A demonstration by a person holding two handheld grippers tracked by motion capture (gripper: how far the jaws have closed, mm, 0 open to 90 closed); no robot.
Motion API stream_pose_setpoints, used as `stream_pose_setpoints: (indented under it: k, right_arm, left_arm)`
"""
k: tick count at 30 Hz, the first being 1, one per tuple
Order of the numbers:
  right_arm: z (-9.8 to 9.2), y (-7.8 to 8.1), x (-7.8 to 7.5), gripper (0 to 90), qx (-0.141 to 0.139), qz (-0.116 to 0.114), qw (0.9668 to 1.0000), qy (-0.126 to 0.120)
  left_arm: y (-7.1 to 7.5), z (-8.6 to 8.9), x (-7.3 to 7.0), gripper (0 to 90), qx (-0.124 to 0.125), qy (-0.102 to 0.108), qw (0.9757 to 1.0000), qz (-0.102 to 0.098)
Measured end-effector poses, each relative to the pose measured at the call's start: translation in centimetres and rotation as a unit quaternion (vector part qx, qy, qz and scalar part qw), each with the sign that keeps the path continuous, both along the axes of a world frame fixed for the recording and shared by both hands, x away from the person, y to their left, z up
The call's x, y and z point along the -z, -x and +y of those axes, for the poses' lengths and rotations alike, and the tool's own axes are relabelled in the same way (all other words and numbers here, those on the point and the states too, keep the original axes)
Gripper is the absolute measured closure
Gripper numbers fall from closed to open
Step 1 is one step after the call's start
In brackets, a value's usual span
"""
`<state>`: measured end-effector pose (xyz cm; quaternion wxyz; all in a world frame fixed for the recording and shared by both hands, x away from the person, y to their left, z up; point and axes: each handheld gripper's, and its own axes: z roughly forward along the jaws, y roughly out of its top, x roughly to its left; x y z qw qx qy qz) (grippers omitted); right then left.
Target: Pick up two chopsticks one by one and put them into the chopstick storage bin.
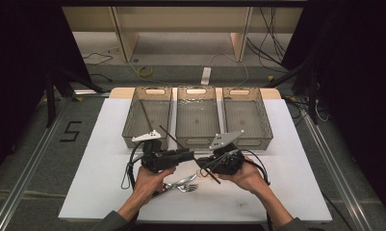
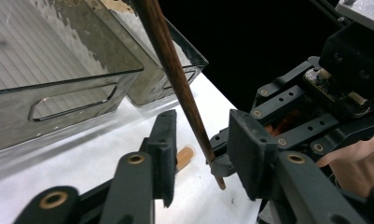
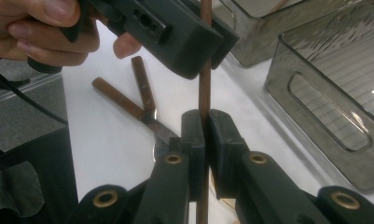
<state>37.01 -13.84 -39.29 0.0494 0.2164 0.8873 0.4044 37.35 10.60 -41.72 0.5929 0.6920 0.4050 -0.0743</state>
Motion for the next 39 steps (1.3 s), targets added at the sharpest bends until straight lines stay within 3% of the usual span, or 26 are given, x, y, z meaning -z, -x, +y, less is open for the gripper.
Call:
stream_pose_setpoints:
  k: [10, 15, 19, 21, 24, 25, 26, 29, 31, 34, 39]
  right_arm:
    - [0.1, 0.1, 0.0, 85.5, -0.005, -0.002, 1.0, -0.008]
    - [0.1, 0.2, 0.1, 85.6, -0.007, -0.002, 0.9999, -0.011]
    - [0.1, 0.2, 0.1, 85.5, -0.01, -0.002, 0.9998, -0.015]
    - [0.0, 0.3, 0.0, 85.4, -0.012, -0.003, 0.9997, -0.022]
    - [-0.2, 0.3, -0.2, 84.5, -0.015, -0.005, 0.9995, -0.026]
    - [-0.2, 0.4, -0.3, 82.8, -0.013, -0.002, 0.9995, -0.028]
    - [-0.3, 0.3, -0.3, 75.2, -0.013, -0.004, 0.9995, -0.029]
    - [-0.9, 0.3, -0.7, 63.9, -0.008, -0.009, 0.9995, -0.028]
    - [-1.5, 0.2, -0.9, 56.7, -0.002, -0.008, 0.9996, -0.026]
    - [-2.3, 0.0, -0.9, 49.3, 0.007, -0.01, 0.9998, -0.015]
    - [-2.9, 0.0, -0.4, 39.4, 0.022, -0.017, 0.9993, 0.026]
  left_arm:
    - [0.0, 0.0, 0.2, 76.0, 0.005, 0.006, 0.9999, 0.008]
    - [-0.1, 0.2, 0.3, 81.0, 0.011, 0.031, 0.9992, 0.023]
    - [0.0, 0.2, 0.0, 84.1, 0.017, 0.031, 0.9992, 0.017]
    - [0.0, 0.3, 0.0, 84.5, 0.018, 0.045, 0.9986, 0.022]
    - [0.0, 0.3, -0.1, 84.8, 0.021, 0.047, 0.9985, 0.021]
    - [0.1, 0.3, -0.2, 84.9, 0.018, 0.043, 0.9988, 0.016]
    - [0.1, 0.5, -0.3, 84.9, 0.018, 0.038, 0.9991, 0.011]
    - [-0.1, 1.0, -0.6, 84.9, 0.012, 0.04, 0.999, 0.011]
    - [-0.3, 1.6, -0.9, 84.9, 0.007, 0.031, 0.9995, 0.01]
    - [-0.5, 2.2, -1.4, 84.9, 0.003, 0.023, 0.9997, 0.012]
    - [-0.9, 3.3, -2.2, 84.8, -0.003, 0.011, 0.9998, 0.016]
